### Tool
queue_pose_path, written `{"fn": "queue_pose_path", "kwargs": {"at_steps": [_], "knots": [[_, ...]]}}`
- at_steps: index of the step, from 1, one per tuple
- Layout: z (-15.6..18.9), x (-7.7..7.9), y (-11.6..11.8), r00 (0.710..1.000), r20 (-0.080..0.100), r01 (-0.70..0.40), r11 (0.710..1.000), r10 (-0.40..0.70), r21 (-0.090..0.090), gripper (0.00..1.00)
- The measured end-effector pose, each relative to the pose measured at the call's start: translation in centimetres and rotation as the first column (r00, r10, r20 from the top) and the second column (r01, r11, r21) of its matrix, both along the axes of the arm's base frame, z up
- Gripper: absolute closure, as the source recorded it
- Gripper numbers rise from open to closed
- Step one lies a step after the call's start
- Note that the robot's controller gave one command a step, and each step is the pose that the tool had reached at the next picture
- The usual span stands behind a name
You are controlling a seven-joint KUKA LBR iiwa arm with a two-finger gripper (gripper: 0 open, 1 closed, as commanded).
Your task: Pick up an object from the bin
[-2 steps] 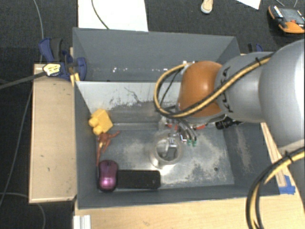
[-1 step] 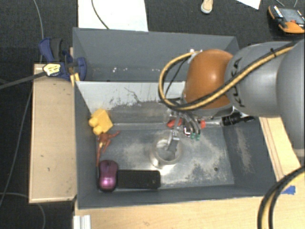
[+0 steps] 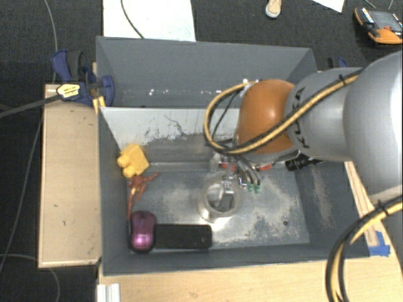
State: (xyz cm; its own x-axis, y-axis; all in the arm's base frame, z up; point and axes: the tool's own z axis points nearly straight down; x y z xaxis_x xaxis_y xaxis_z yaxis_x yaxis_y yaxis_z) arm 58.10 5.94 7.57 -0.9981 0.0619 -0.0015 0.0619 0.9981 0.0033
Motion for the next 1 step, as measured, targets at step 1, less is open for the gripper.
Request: {"fn": "queue_pose_path", "kwargs": {"at_steps": [1], "knots": [[-0.43,-1.64,1.15,0.994,0.018,0.108,0.994,-0.108,0.006,0.0]]}}
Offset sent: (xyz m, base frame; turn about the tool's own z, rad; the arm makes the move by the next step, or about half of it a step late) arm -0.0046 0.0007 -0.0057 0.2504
